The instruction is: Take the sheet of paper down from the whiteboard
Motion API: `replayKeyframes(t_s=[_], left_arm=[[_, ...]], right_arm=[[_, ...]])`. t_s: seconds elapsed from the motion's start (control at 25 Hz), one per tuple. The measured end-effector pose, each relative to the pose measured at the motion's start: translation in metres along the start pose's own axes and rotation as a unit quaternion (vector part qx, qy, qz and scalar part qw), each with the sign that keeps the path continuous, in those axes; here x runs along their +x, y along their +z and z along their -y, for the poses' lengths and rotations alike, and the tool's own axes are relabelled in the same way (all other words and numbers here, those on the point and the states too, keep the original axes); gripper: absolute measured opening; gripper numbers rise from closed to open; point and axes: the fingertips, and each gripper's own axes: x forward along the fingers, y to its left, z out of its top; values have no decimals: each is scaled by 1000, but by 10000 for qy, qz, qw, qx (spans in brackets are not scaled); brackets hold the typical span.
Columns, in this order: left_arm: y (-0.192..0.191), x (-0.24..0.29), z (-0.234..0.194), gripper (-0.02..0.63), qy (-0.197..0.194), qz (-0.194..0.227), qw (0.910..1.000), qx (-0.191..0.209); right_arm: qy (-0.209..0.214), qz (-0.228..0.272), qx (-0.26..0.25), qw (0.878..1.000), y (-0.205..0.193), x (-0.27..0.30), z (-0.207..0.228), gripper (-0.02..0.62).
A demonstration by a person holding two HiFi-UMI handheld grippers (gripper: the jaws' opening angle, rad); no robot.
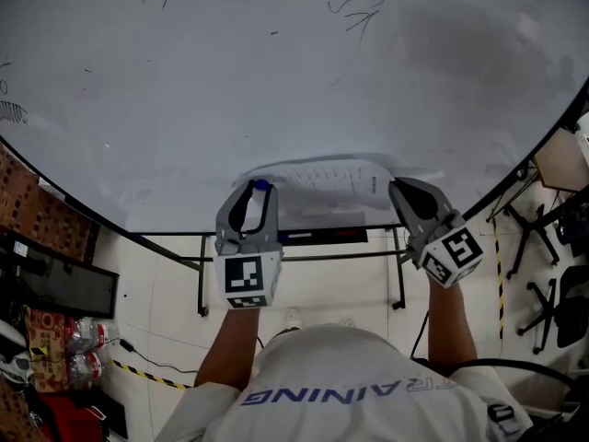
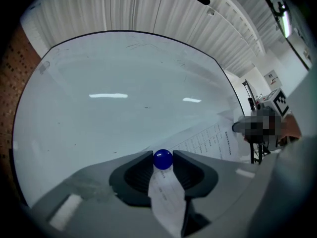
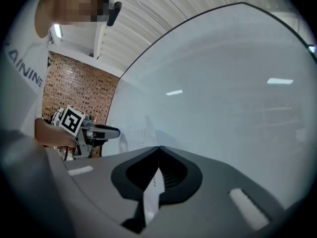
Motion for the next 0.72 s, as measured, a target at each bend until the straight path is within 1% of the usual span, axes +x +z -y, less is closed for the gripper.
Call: replayKeyframes(t_s=[0.16,0.44,0.52,0.64,0.72], left_arm=[[-23,-21,-10,130,116,-232,9987,-429],[-34,-36,-20,130,193,-294,9970,-689],[-35,-36,-18,130,188,-313,9969,-693],[-36,-35,-14,130,160,-319,9979,-537],[-38,-35,-12,130,131,-342,9978,-549]], right_arm=[[-96,-63,90,9999,-10,-16,3,8],[-295,-129,293,9991,-23,-33,10,8],[-313,-138,298,9990,-23,-33,11,8],[-317,-140,295,9990,-24,-33,11,8],[-329,-157,296,9989,-25,-33,11,8]])
